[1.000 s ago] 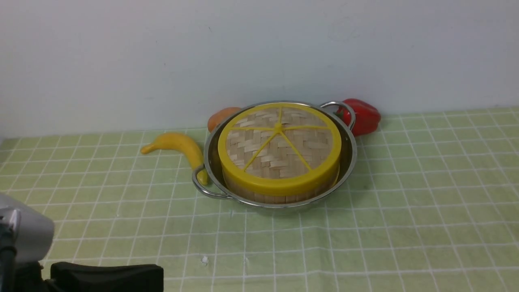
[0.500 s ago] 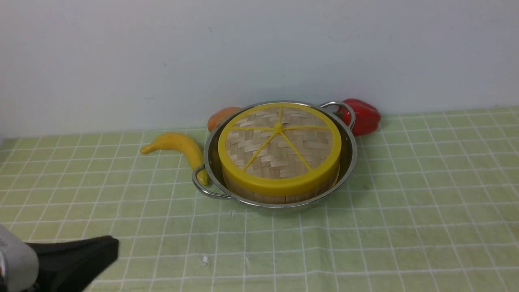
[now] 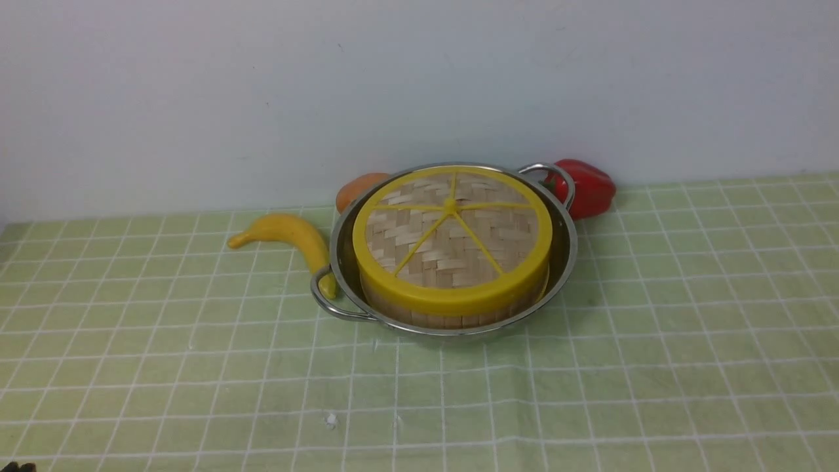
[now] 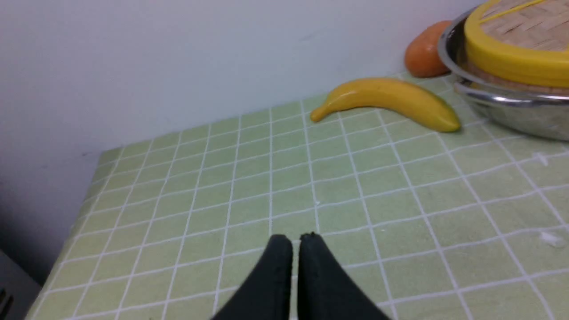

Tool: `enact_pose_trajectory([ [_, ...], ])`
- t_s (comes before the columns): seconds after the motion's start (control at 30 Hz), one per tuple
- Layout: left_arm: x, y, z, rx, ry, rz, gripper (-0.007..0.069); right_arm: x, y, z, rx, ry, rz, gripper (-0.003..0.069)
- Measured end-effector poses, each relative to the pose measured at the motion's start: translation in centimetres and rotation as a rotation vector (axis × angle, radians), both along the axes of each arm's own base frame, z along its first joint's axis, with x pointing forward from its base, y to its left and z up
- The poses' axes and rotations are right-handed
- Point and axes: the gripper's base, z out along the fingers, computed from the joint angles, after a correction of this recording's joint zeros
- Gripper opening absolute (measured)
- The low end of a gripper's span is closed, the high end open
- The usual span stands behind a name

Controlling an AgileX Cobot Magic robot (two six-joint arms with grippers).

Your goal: Place the steamer in the pot on the green tablecloth, and put the lid on the steamer.

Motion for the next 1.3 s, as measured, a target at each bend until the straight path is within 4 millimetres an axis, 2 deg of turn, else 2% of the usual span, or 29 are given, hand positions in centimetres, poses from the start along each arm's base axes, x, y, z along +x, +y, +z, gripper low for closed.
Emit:
enact_pose_trajectory([
  [0.77,0.0,0.2,0.0,0.028,-0.01,0.021,0.0057,0.0,-0.1,0.0,-0.006,-0.006,-0.01,0.0173],
  [0.87,0.0,0.2,0.0,0.028,-0.01,0.021,0.0064,-0.3,-0.5,0.1,-0.04,-0.046,-0.072,0.0181],
  [0.97,0.0,0.2,0.0,0.028,-0.01,0.021,0.0064,-0.4,-1.3,-0.2,-0.102,-0.136,-0.207,0.0188],
  [1.1,0.0,0.2,0.0,0.028,-0.009,0.021,0.0078,-0.2,-2.2,-2.5,-0.149,-0.303,-0.418,0.0204],
  [1.27,0.0,0.2,-0.1,0.028,-0.01,0.021,0.0085,1.4,-2.7,-6.2,-0.151,-0.337,-0.549,0.0222],
  [1.3,0.0,0.2,-0.1,0.028,-0.01,0.021,0.0085,1.5,-2.7,-6.4,-0.152,-0.331,-0.548,0.0223],
])
